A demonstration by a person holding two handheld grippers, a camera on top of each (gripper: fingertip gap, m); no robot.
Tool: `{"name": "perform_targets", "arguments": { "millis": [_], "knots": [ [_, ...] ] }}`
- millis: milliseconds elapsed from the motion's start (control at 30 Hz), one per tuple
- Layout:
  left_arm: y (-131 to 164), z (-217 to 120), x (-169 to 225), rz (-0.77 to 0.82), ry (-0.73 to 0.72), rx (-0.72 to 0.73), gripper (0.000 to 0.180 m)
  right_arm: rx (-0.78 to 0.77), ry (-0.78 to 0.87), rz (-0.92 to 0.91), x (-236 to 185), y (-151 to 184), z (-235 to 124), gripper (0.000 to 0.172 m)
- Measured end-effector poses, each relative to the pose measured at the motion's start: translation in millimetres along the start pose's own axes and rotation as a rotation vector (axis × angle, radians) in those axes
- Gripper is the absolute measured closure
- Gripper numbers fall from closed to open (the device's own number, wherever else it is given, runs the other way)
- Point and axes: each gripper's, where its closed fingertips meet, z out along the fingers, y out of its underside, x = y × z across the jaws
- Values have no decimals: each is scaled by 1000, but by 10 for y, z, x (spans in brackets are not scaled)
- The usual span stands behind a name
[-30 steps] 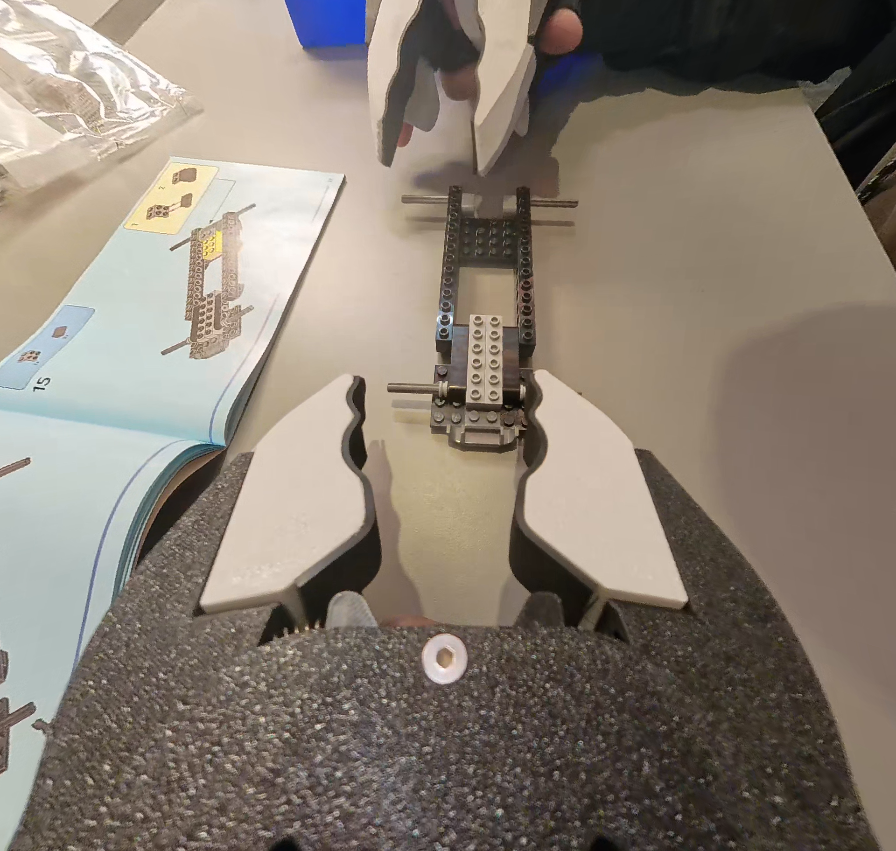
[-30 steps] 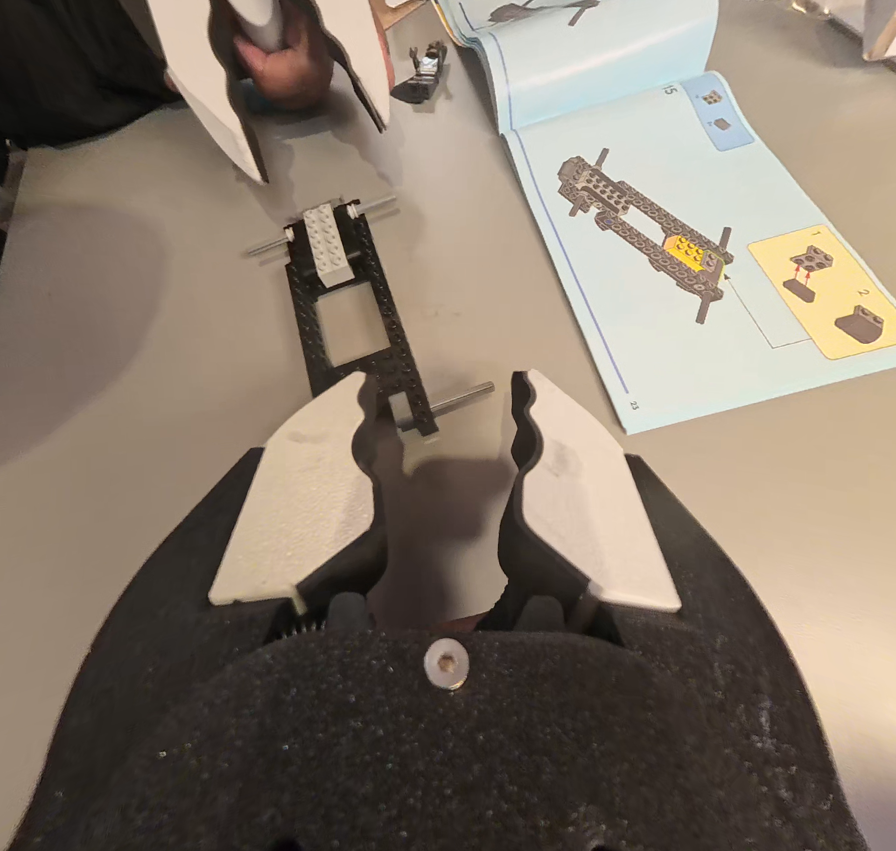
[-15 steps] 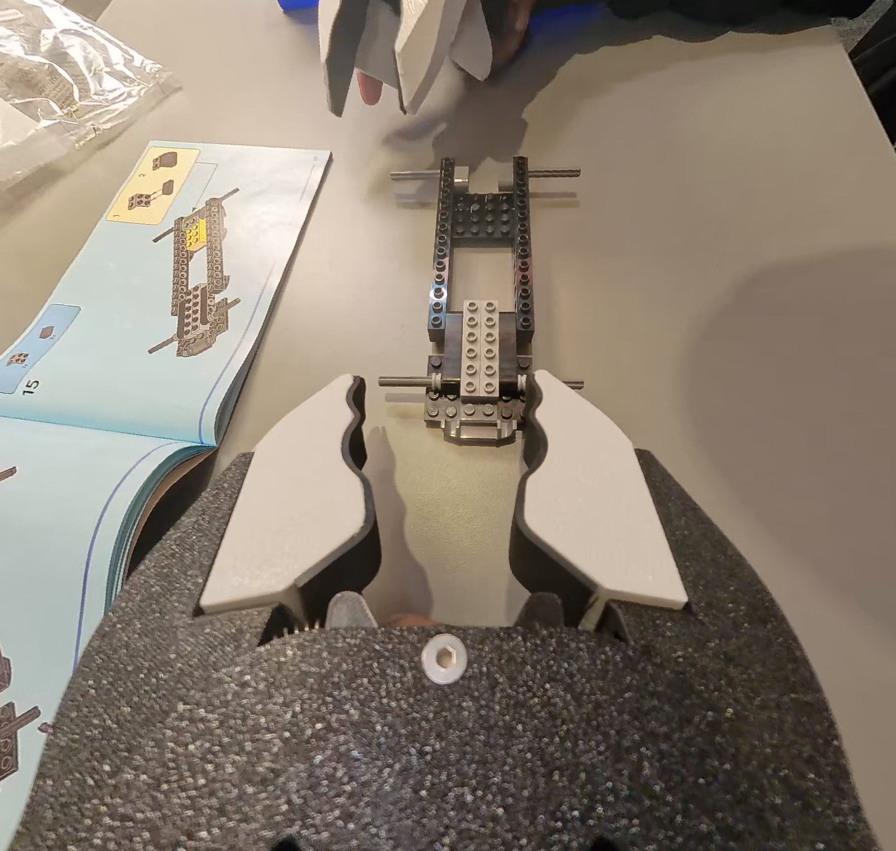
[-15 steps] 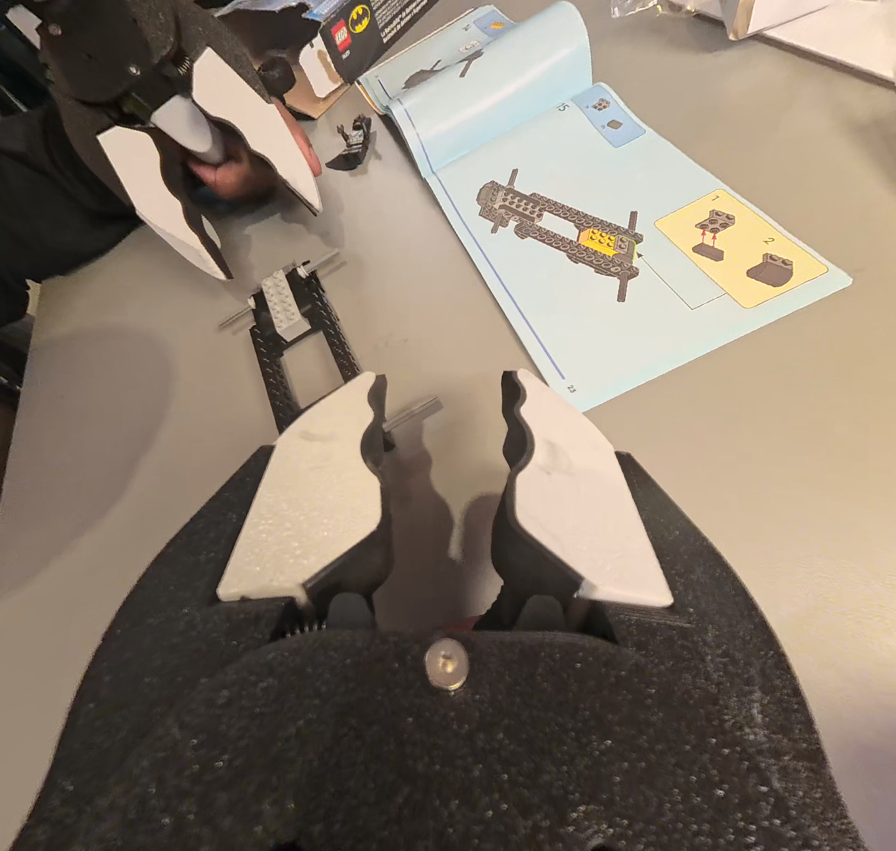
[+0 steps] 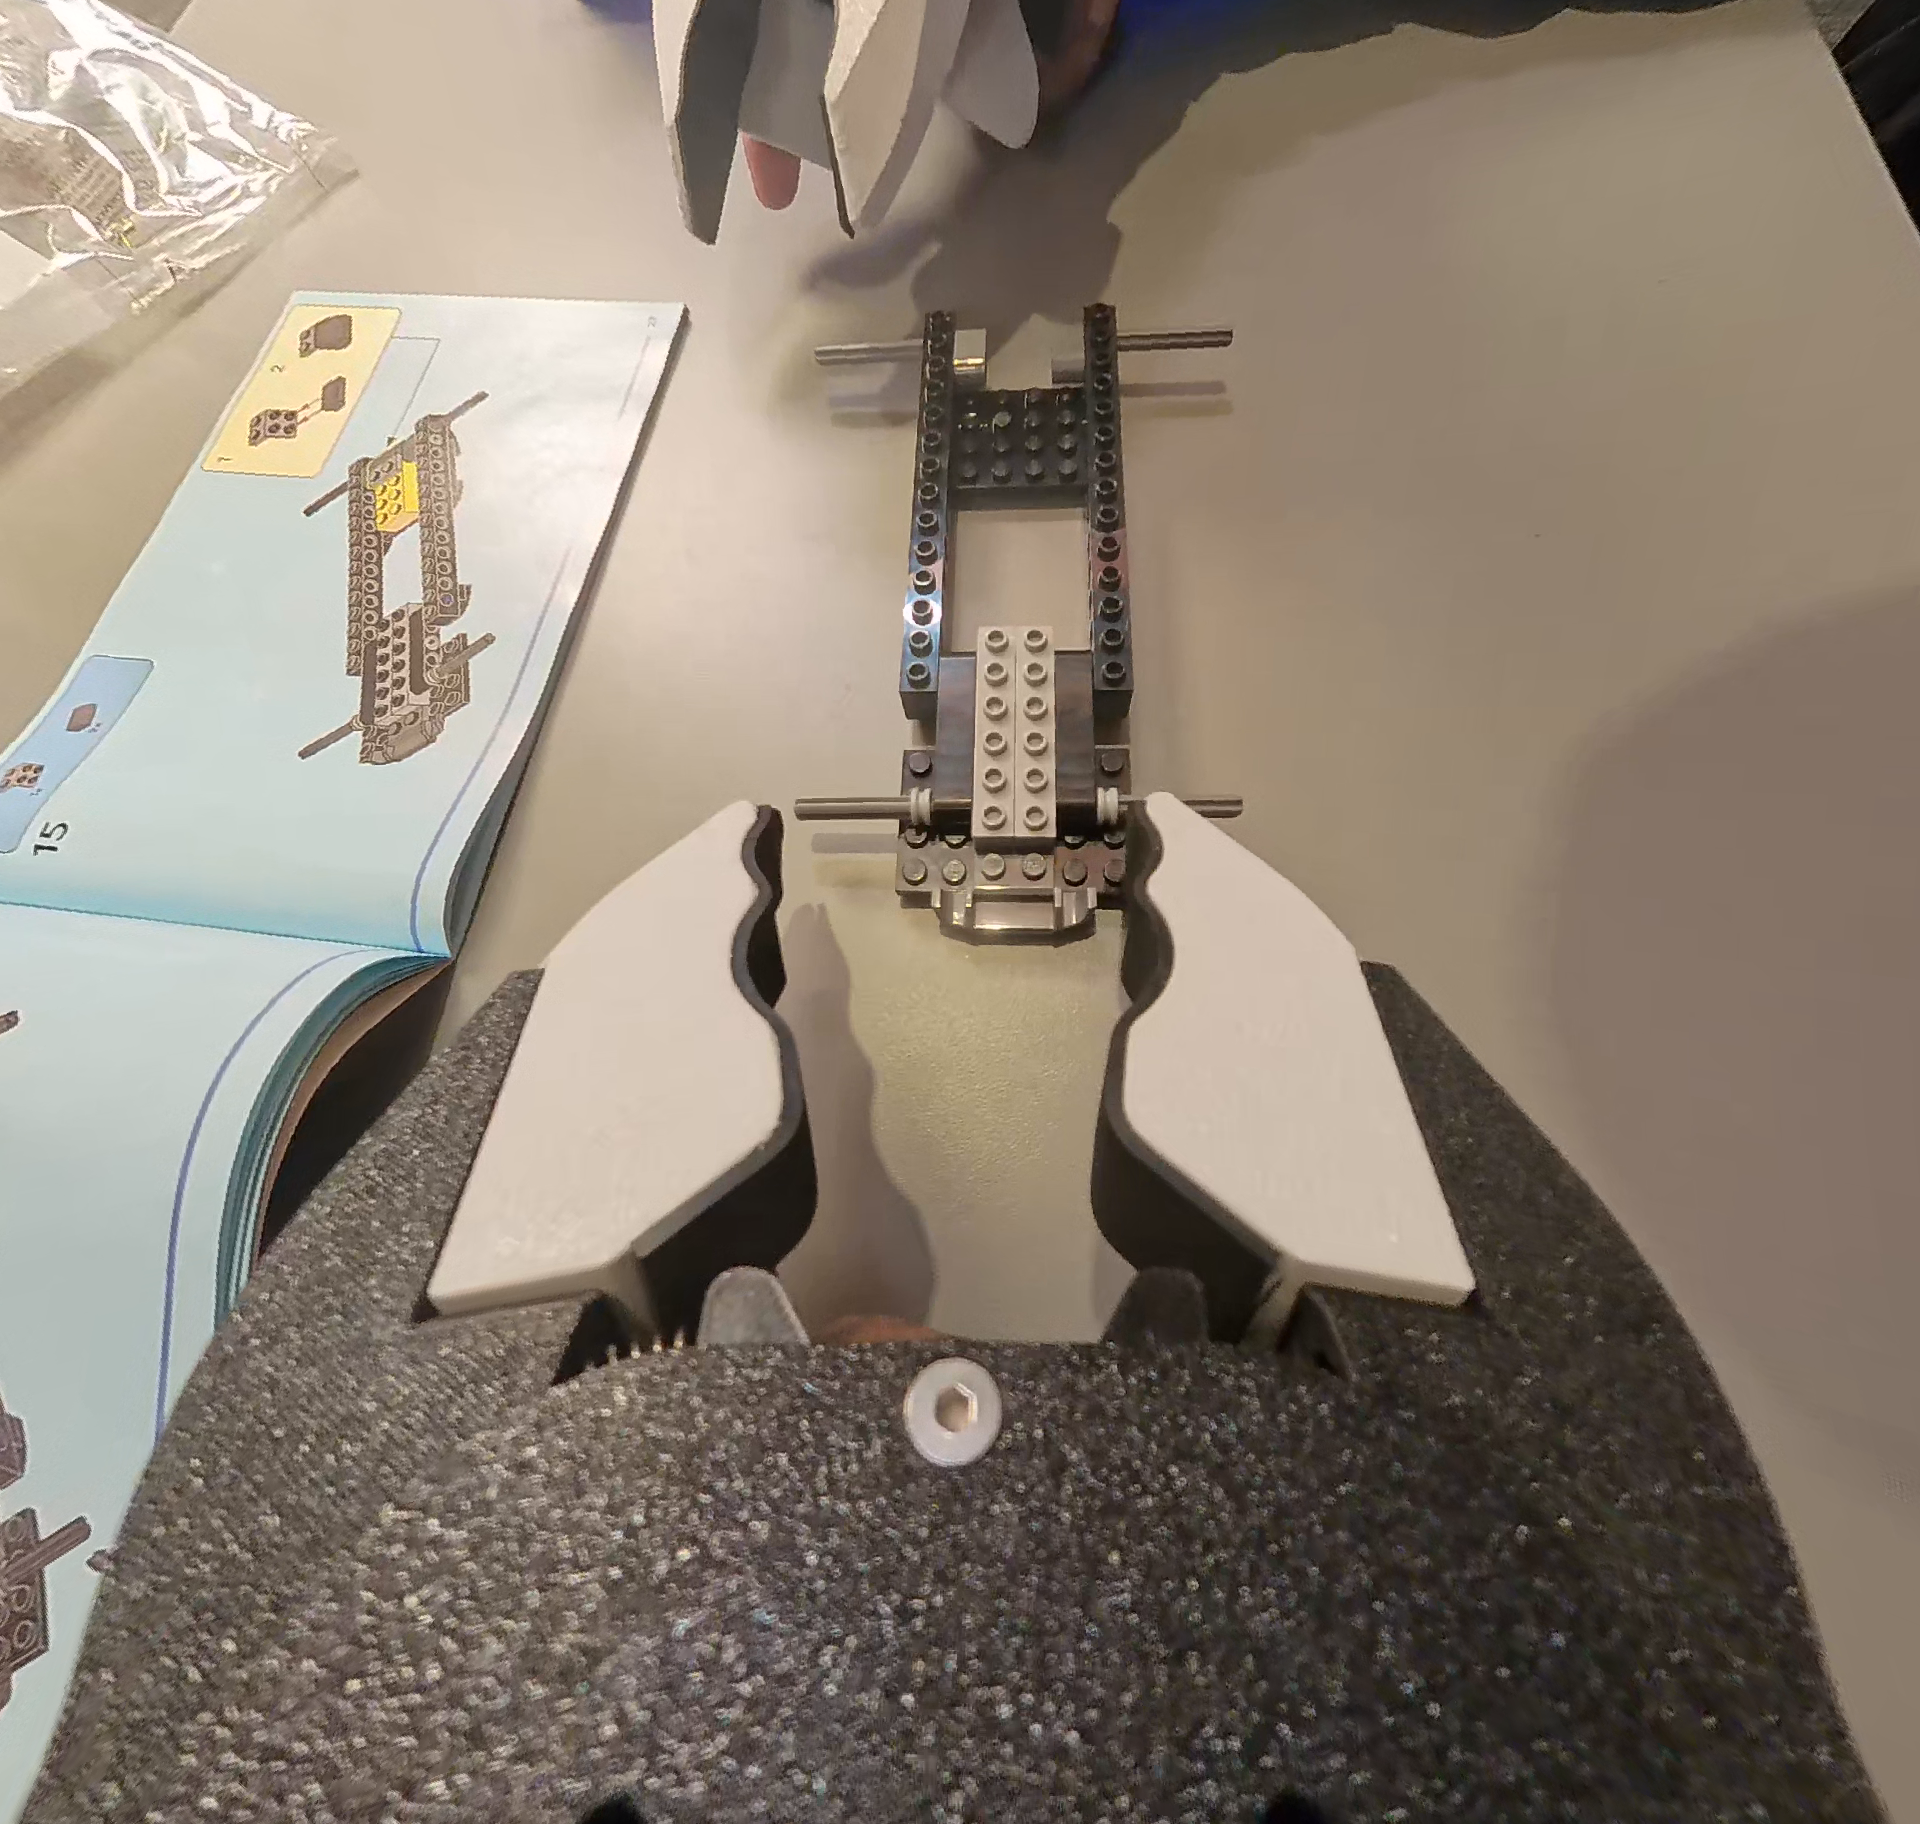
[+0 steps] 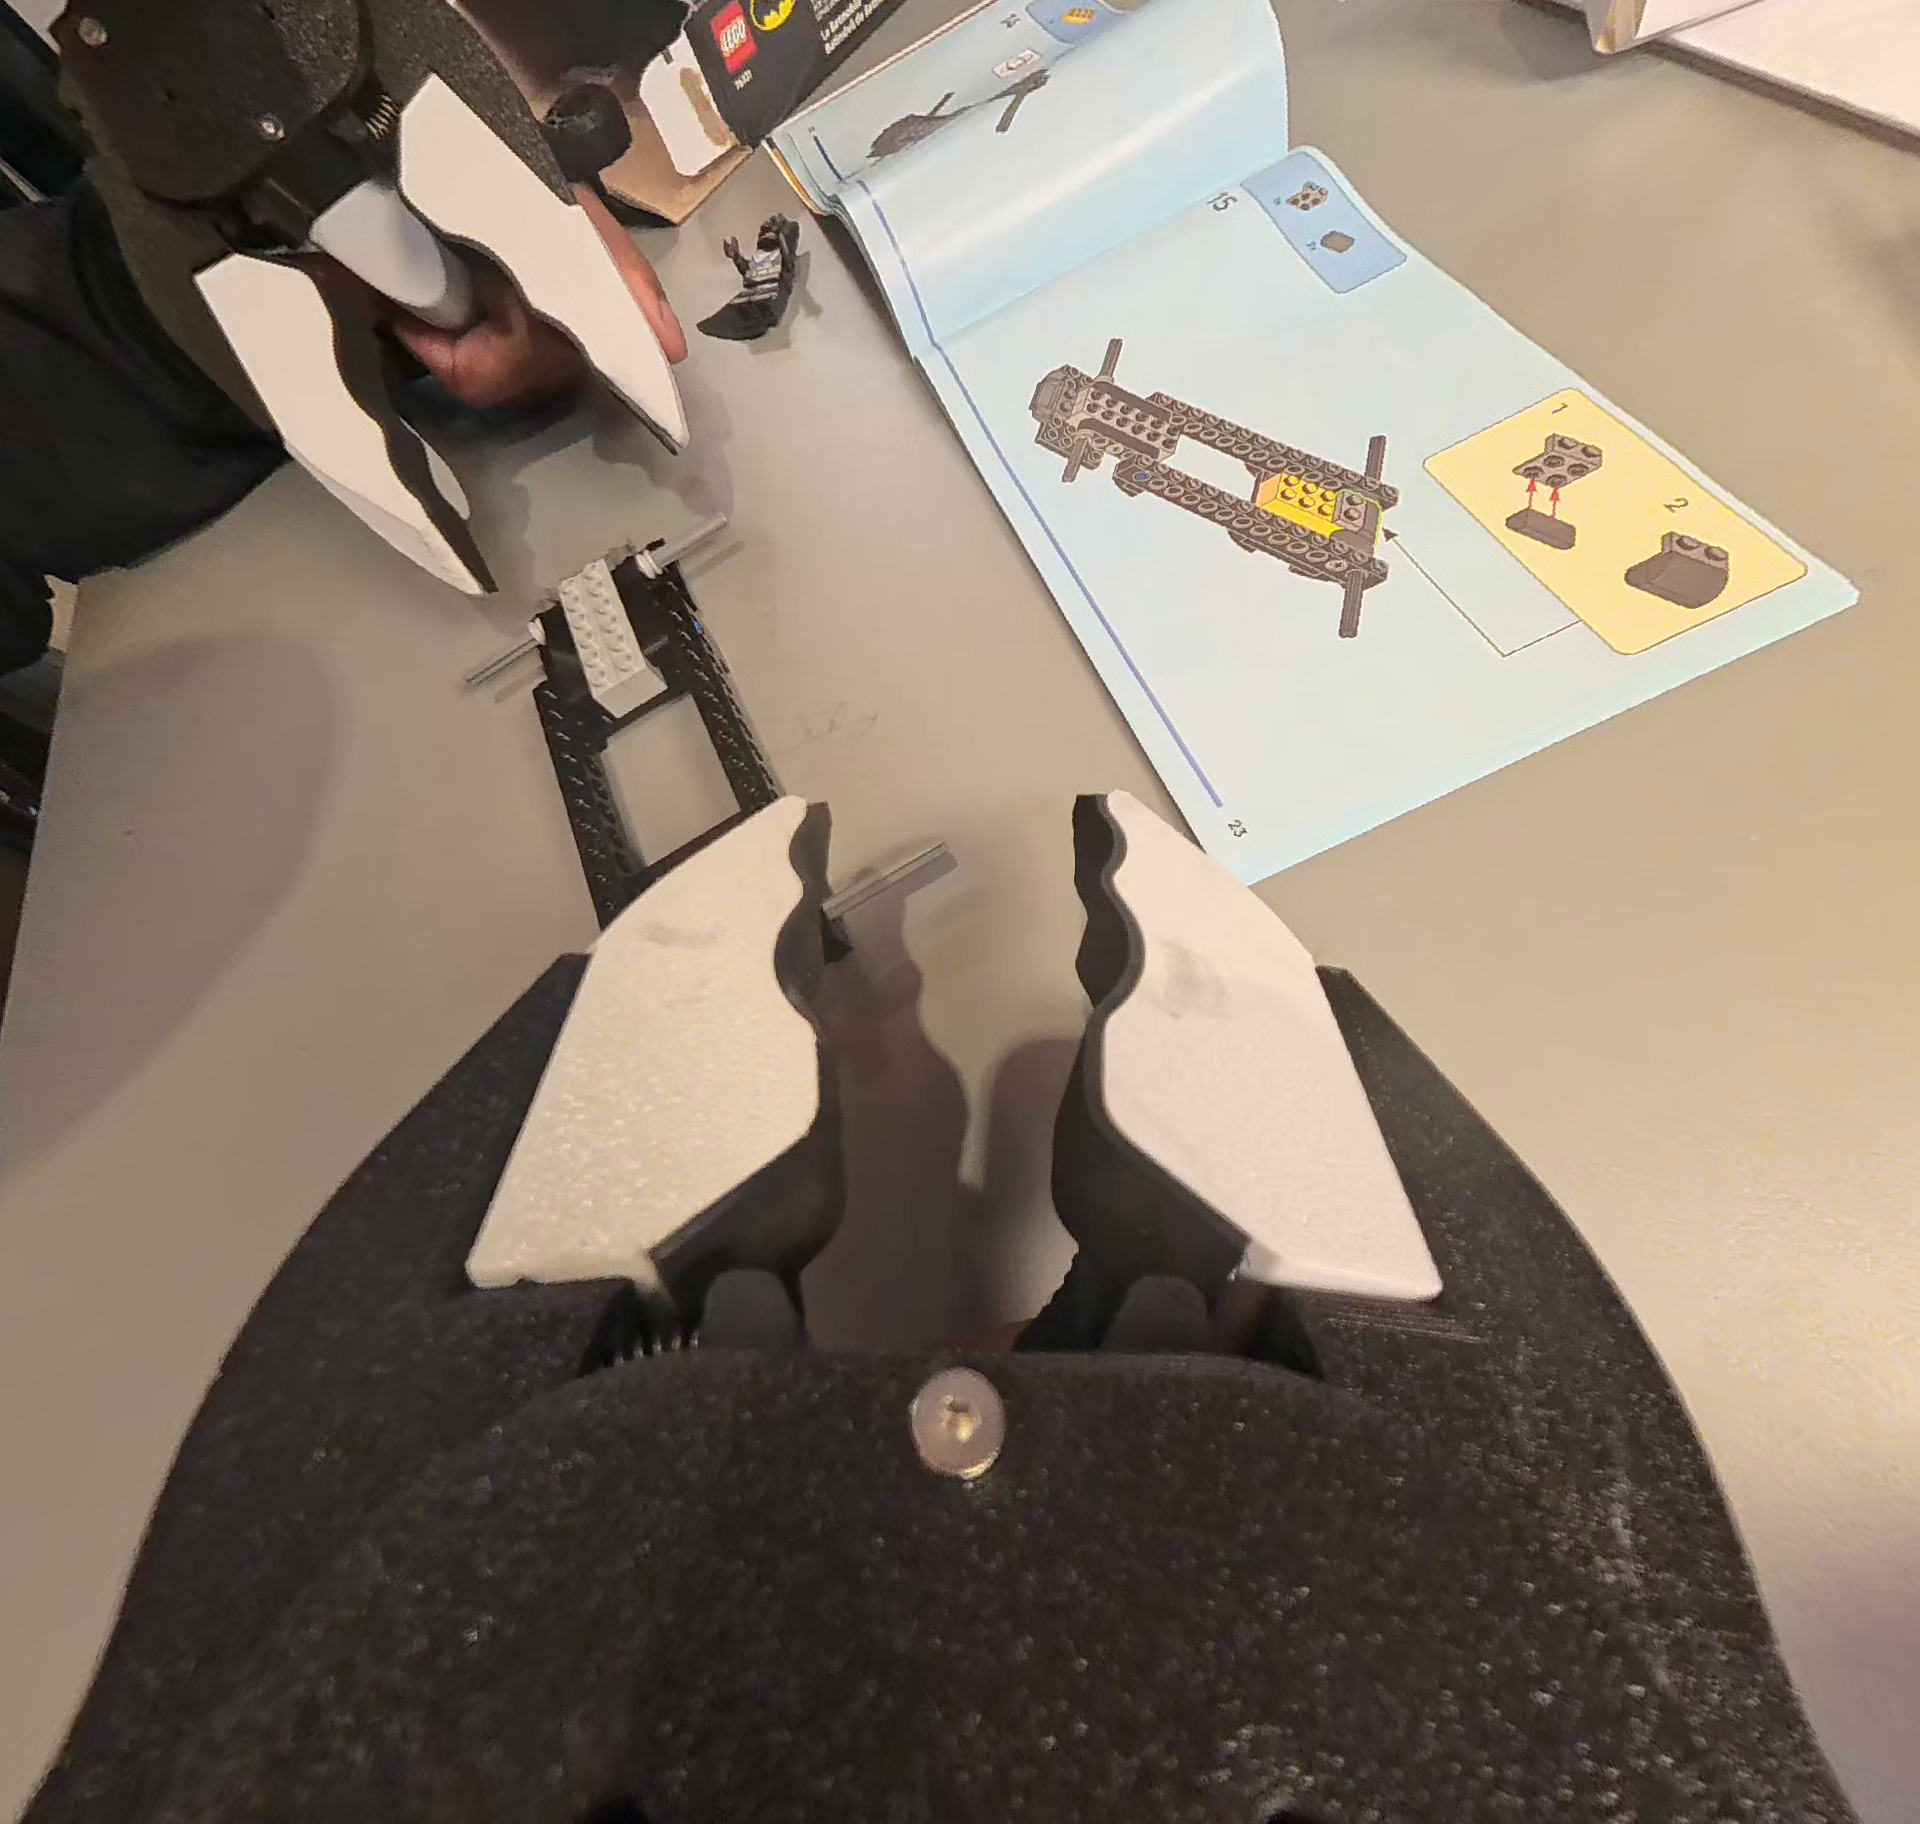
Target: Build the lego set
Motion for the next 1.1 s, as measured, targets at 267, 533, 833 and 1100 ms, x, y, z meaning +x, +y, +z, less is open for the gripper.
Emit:
{"name": "perform_targets", "arguments": {
  "millis": [267,533,833,1100],
  "knots": [
    [7,2,9,7,0,-6,117,3,-6,13,9,-3,-4,126],
    [11,7,10,9,-2,-11,117,-3,-5,8,3,5,-1,126],
    [15,8,15,12,-2,-15,117,-6,-9,12,4,9,1,126],
    [14,9,14,11,0,-15,117,-10,-7,7,2,12,4,126]
  ]
}}
